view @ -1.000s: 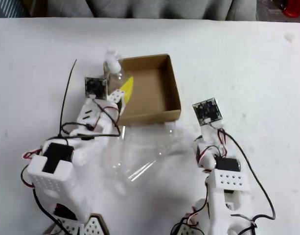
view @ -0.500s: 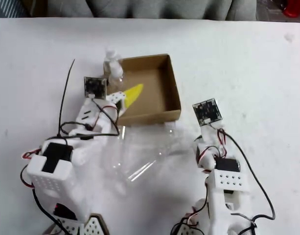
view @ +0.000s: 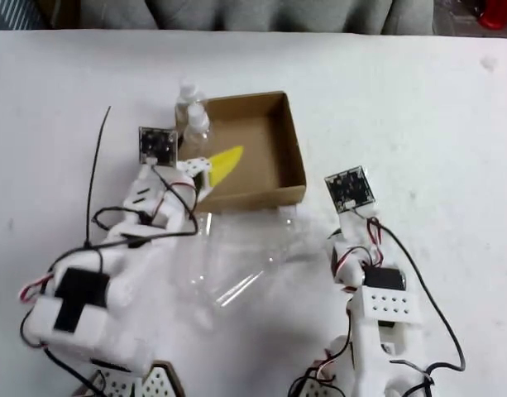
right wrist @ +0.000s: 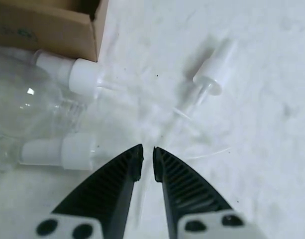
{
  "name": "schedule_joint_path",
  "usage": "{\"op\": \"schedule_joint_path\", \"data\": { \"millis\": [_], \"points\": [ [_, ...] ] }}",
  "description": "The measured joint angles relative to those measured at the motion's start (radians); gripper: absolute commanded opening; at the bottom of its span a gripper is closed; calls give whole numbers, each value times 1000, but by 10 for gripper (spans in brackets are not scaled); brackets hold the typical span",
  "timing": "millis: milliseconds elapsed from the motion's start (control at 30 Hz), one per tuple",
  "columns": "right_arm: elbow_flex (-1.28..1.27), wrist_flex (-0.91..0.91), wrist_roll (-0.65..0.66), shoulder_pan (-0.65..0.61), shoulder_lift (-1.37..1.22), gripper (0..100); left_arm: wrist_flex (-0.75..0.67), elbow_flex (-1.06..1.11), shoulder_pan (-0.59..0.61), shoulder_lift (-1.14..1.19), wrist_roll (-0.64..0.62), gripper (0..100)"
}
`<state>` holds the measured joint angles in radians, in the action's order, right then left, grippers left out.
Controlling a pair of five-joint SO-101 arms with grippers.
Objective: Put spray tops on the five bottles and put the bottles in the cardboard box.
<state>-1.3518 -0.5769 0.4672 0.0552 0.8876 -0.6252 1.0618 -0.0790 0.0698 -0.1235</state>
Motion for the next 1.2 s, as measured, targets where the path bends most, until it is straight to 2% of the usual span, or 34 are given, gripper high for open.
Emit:
{"op": "schedule_joint_path", "data": {
  "millis": [200, 500, 633, 900, 1000, 1200],
  "points": [
    [0, 0, 0, 0, 0, 17, 137, 129, 0, -227, 0, 405],
    [0, 0, 0, 0, 0, 17, 434, 313, 0, -620, 3, 404],
    [0, 0, 0, 0, 0, 17, 658, 327, 0, -827, 3, 404],
    [-6, 0, 0, 0, 0, 17, 1208, 328, 0, -1261, 3, 400],
    [-6, 2, 0, 0, 0, 17, 1363, 328, 0, -1418, 6, 320],
    [-6, 2, 0, 0, 0, 17, 1703, 236, 0, -1600, 66, 7]
  ]
}}
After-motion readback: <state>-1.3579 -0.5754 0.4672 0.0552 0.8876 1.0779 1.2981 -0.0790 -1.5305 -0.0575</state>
